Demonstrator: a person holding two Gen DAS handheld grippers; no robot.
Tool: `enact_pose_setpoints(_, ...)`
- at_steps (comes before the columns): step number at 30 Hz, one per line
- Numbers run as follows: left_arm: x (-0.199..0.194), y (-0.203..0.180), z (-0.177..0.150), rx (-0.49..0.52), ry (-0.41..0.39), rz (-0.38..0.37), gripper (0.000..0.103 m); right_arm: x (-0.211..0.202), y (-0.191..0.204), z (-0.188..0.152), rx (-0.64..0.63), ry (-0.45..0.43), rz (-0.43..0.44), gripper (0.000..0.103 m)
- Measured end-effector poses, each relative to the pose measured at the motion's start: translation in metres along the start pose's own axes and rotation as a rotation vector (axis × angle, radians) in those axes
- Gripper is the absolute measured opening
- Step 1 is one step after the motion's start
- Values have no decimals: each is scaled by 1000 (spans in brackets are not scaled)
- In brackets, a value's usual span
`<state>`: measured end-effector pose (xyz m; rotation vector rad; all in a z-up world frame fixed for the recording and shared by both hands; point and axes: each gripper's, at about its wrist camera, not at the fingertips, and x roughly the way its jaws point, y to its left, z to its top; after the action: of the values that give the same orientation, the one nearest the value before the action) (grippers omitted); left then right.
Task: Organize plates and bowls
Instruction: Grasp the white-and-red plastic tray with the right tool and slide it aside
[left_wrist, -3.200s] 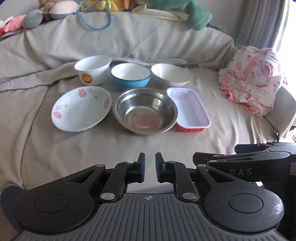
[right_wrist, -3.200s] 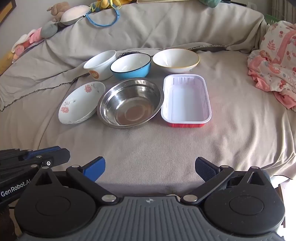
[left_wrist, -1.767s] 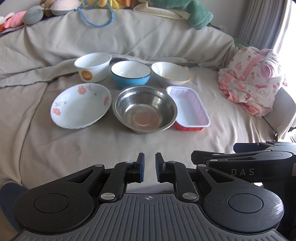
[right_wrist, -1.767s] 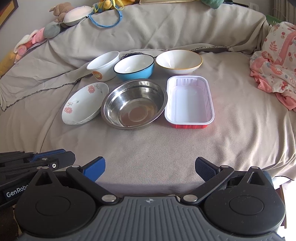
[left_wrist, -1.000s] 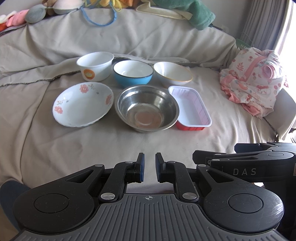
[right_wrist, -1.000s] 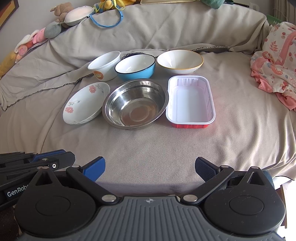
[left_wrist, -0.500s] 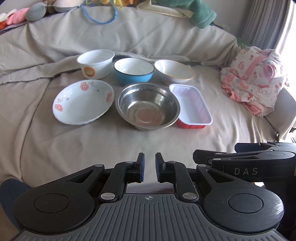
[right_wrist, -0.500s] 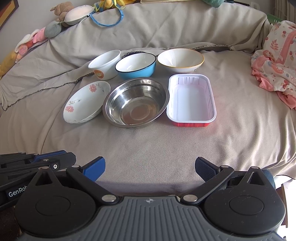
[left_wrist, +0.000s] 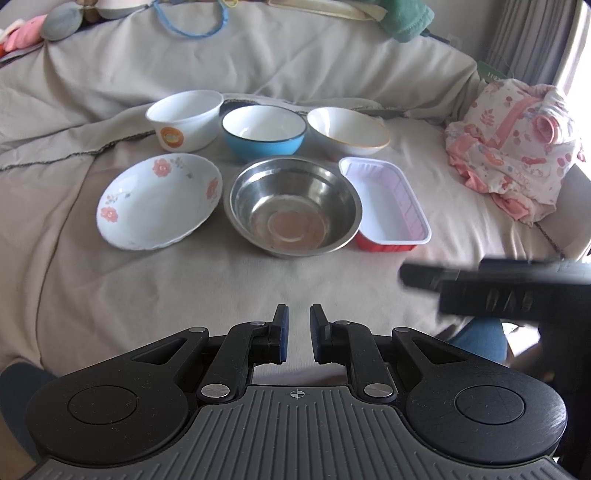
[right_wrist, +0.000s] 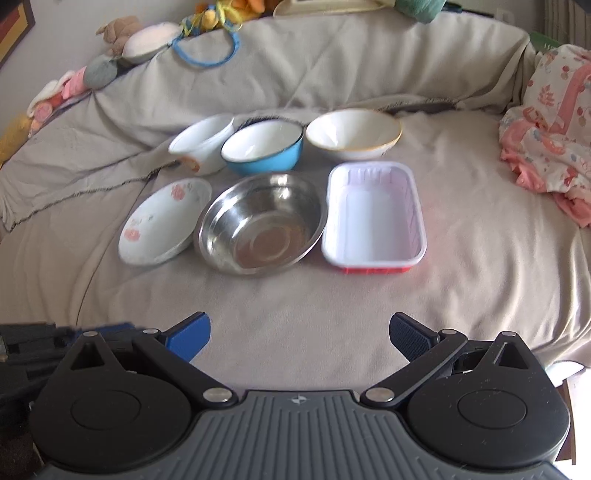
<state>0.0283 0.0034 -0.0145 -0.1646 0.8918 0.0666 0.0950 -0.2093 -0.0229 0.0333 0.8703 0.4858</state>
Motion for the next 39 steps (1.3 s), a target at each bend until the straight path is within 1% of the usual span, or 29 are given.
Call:
enact_pose_setpoints(2,10,-4,10,10,6,2,16,4,-12,12,18,-48,-32,103)
enact_pose_setpoints(3,15,-5,15,12,5,-8,16,7,-18,19,30,-70,-52,103)
enact_pose_setpoints(4,21,-5,23,4,4,-35,16,11,-26,25,49,-95,-76,103)
enact_pose_setpoints(5,28,-3,31,-13,2,-77,16,15,-35,32,70,-116,-96,103)
enact_pose_setpoints(8,59,9,61,-109,3,-276,18,32,-64,49,156,-177,-164,103)
enact_pose_setpoints(9,70,10,71,-128,12,-323,18,39,-72,52,169,-190,-176,103)
enact_pose_setpoints(10,81,9,82,-136,25,-350,18,47,-83,54,175,-195,-183,103)
enact_pose_setpoints(12,102,0,104,-96,53,-348,18,65,-99,57,191,-178,-182,103)
enact_pose_setpoints(14,120,-10,126,-34,31,-340,18,87,-119,60,233,-118,-156,103)
enact_pose_setpoints(15,131,-13,139,-14,32,-318,18,96,-128,62,263,-90,-137,103)
enact_pose_setpoints(17,156,-21,161,7,60,-263,18,116,-141,63,309,-43,-92,103)
enact_pose_setpoints(18,171,-22,170,7,89,-245,18,123,-145,63,316,-26,-78,103)
enact_pose_setpoints(19,187,-24,177,7,122,-232,18,132,-146,62,311,-4,-64,101)
enact_pose_setpoints(20,202,-25,183,11,150,-219,18,139,-147,61,300,13,-51,98)
enact_pose_setpoints(22,226,-27,190,8,183,-179,17,152,-146,59,269,42,-10,81)
enact_pose_setpoints(23,234,-25,191,5,193,-170,17,157,-145,59,258,52,17,77)
enact_pose_setpoints(25,248,-26,193,5,216,-145,17,165,-144,60,242,71,84,65)
enact_pose_setpoints(27,257,-28,195,6,229,-138,18,170,-144,62,236,87,150,62)
enact_pose_setpoints(29,265,-32,197,6,250,-152,19,174,-145,64,226,89,198,62)
enact_pose_setpoints(31,272,-38,198,-21,292,-188,24,175,-147,67,217,89,235,62)
enact_pose_setpoints(33,276,-48,198,-29,304,-200,24,171,-152,69,210,84,250,62)
enact_pose_setpoints(35,279,-61,199,-32,312,-238,25,161,-161,72,201,54,236,62)
enact_pose_setpoints(36,281,-68,200,-39,315,-269,25,156,-166,74,201,37,212,62)
enact_pose_setpoints(39,287,-87,202,-63,313,-386,24,143,-189,79,218,-16,132,62)
